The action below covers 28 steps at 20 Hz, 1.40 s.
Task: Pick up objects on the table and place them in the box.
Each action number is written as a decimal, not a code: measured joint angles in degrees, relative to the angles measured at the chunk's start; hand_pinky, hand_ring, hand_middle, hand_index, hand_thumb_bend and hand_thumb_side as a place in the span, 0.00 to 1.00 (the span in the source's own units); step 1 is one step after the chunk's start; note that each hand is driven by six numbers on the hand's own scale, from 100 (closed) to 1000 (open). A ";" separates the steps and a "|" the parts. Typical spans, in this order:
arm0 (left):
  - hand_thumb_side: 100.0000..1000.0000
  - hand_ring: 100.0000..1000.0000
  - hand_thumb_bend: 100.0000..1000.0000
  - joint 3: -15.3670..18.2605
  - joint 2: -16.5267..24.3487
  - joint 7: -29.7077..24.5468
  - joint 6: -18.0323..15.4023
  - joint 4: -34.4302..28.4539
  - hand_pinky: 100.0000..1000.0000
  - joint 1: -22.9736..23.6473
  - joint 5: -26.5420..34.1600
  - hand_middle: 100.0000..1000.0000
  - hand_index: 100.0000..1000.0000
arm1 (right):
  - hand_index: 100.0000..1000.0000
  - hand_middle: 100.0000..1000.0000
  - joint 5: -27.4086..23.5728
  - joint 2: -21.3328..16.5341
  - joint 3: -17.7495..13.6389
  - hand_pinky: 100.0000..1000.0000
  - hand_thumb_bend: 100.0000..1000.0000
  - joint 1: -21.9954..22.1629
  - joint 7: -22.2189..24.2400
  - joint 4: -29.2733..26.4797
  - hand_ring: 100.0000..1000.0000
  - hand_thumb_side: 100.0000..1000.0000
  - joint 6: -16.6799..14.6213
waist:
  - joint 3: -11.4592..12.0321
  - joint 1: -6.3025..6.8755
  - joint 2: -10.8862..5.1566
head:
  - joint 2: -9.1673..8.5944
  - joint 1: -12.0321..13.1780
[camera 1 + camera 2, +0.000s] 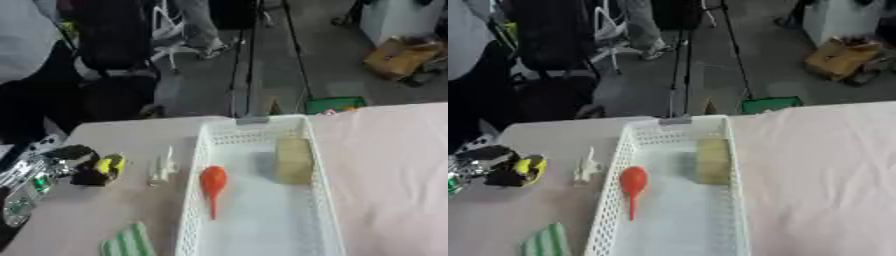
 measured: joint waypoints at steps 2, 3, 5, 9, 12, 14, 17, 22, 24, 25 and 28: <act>0.72 0.53 0.14 0.09 0.91 -0.05 0.65 -1.82 0.91 0.34 0.66 0.38 0.49 | 0.82 0.85 0.00 0.00 0.00 0.88 0.00 0.00 -0.01 0.00 0.93 1.00 0.02 | 0.25 0.00 -0.08 | 0.00 -0.48; 0.72 0.53 0.14 0.10 1.32 -0.14 0.95 -2.78 0.91 0.52 1.03 0.38 0.49 | 0.82 0.85 0.00 0.00 0.00 0.88 0.00 0.00 -0.01 0.00 0.93 1.00 0.02 | 0.39 -0.01 -0.10 | 0.00 -0.80; 0.72 0.53 0.15 0.19 2.14 -0.34 1.59 -4.66 0.91 0.94 1.85 0.37 0.49 | 0.82 0.85 0.00 0.00 0.00 0.88 0.00 0.00 -0.02 0.00 0.93 1.00 0.04 | 0.49 -0.04 -0.12 | -0.01 -1.37; 0.72 0.52 0.13 0.69 3.87 -0.76 2.71 -8.99 0.91 1.86 3.95 0.37 0.48 | 0.82 0.85 0.00 0.00 -0.01 0.88 0.00 0.02 -0.03 0.00 0.93 1.00 0.10 | 0.68 -0.08 -0.47 | -0.01 -1.77; 0.72 0.52 0.13 1.15 5.26 -1.04 3.81 -12.51 0.91 2.51 5.84 0.37 0.48 | 0.82 0.85 0.00 0.00 -0.02 0.88 0.00 0.05 -0.08 0.00 0.93 1.00 0.20 | 0.80 -0.08 -0.49 | -0.01 -1.77; 0.72 0.52 0.12 1.28 5.98 -1.24 4.54 -14.58 0.91 2.82 6.86 0.36 0.47 | 0.82 0.85 0.00 0.00 -0.02 0.88 0.00 0.07 -0.06 0.00 0.93 1.00 0.23 | 0.93 -0.08 -0.52 | -0.01 -1.77; 0.72 0.51 0.12 1.82 7.12 -1.52 5.47 -18.18 0.91 3.07 8.42 0.36 0.47 | 0.82 0.85 0.00 0.00 -0.02 0.88 0.00 0.26 -0.02 0.00 0.93 1.00 0.29 | 1.23 -0.07 -0.93 | 0.05 -1.69; 0.71 0.50 0.11 2.61 8.92 -2.35 7.07 -24.69 0.91 3.35 10.91 0.35 0.46 | 0.82 0.85 0.00 0.00 -0.03 0.88 0.00 0.48 -0.02 0.00 0.93 1.00 0.31 | 1.45 0.09 -1.15 | 0.14 -1.40; 0.71 0.50 0.11 2.79 9.40 -2.69 7.42 -27.50 0.91 2.99 11.64 0.35 0.46 | 0.82 0.85 0.00 -0.01 -0.03 0.88 0.00 0.48 -0.02 0.00 0.93 1.00 0.31 | 1.50 0.17 -1.17 | 0.25 -1.30; 0.71 0.50 0.11 2.92 9.62 -2.88 7.62 -28.95 0.91 2.63 11.96 0.35 0.46 | 0.82 0.85 0.00 -0.01 -0.03 0.88 0.00 0.49 -0.02 0.00 0.93 1.00 0.31 | 1.51 0.28 -1.19 | 0.37 -1.26; 0.71 0.50 0.11 2.94 10.06 -3.62 8.16 -32.60 0.91 1.40 12.62 0.35 0.45 | 0.82 0.85 0.00 -0.02 -0.03 0.88 0.00 0.49 -0.02 0.00 0.93 1.00 0.31 | 1.49 0.65 -1.52 | 0.59 -1.20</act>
